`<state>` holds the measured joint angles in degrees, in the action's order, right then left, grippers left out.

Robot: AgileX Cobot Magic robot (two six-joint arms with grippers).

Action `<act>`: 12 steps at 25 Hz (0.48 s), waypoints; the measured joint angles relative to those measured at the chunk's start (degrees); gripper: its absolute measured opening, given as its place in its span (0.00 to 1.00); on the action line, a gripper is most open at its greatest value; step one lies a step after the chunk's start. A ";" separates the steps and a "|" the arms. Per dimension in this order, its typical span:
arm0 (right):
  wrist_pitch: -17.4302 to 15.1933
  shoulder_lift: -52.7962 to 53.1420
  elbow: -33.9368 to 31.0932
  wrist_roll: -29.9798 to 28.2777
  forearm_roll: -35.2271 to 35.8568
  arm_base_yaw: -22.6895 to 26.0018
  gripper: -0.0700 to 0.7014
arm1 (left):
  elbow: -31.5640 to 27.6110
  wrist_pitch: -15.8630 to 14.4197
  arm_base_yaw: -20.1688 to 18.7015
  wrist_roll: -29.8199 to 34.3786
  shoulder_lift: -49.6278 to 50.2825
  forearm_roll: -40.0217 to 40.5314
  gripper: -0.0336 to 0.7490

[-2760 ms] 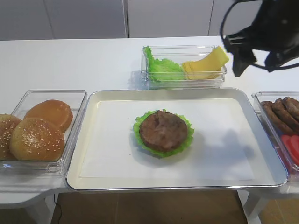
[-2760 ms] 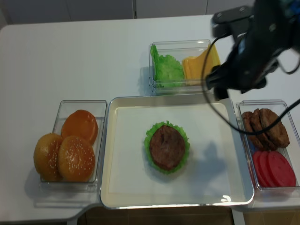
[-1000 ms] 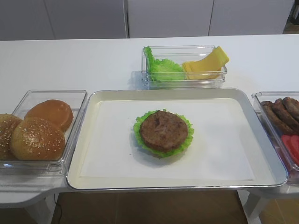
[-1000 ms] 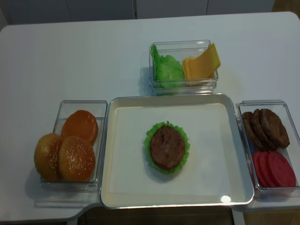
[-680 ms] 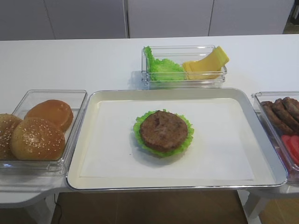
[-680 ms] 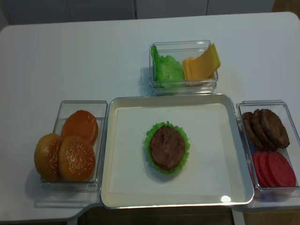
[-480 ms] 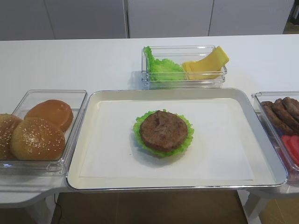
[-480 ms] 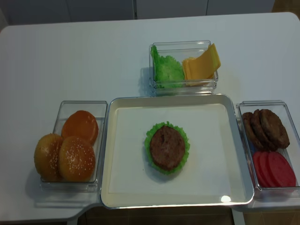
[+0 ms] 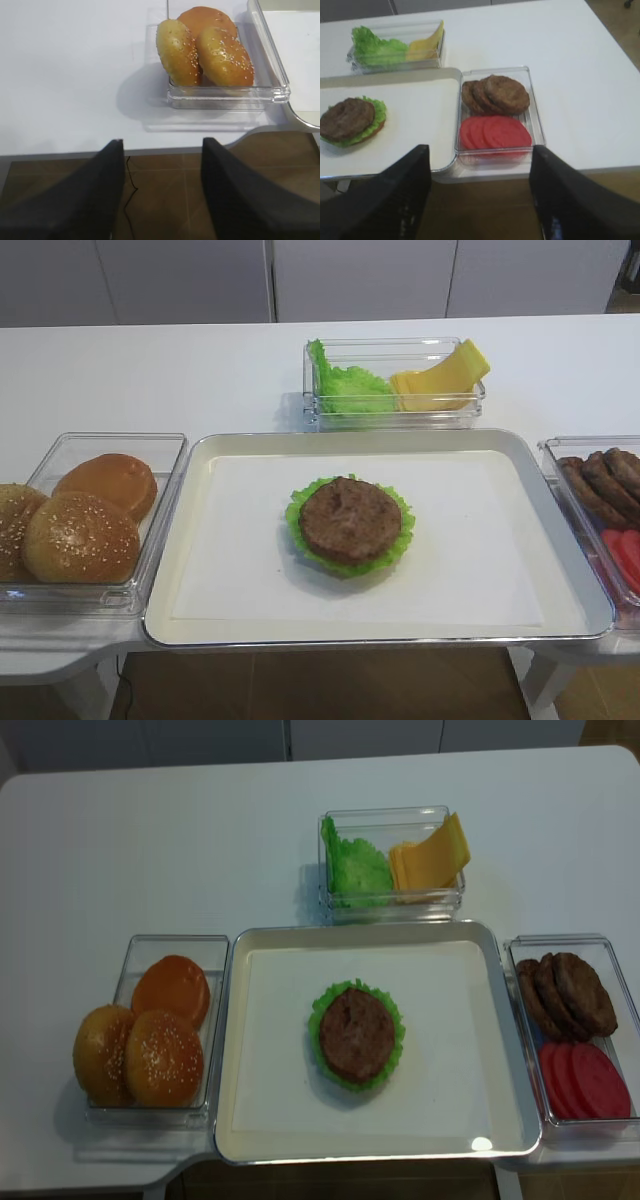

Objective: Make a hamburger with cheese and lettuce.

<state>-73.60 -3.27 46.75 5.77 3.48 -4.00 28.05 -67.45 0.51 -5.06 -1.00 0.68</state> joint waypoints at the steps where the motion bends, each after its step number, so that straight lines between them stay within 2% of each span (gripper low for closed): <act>1: -0.11 0.11 -1.71 -0.14 0.00 0.00 0.70 | 0.00 0.00 0.00 0.00 0.00 0.00 0.52; 8: -0.11 0.19 -11.53 -0.91 0.50 0.00 0.70 | 0.00 0.00 0.00 0.00 0.00 0.00 0.52; 12: 2.35 0.19 -14.39 -1.51 0.65 0.00 0.70 | 0.00 0.00 0.00 0.00 0.00 0.00 0.52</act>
<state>-71.25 -3.08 32.36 4.26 4.13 -4.00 28.05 -67.45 0.51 -5.06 -1.00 0.68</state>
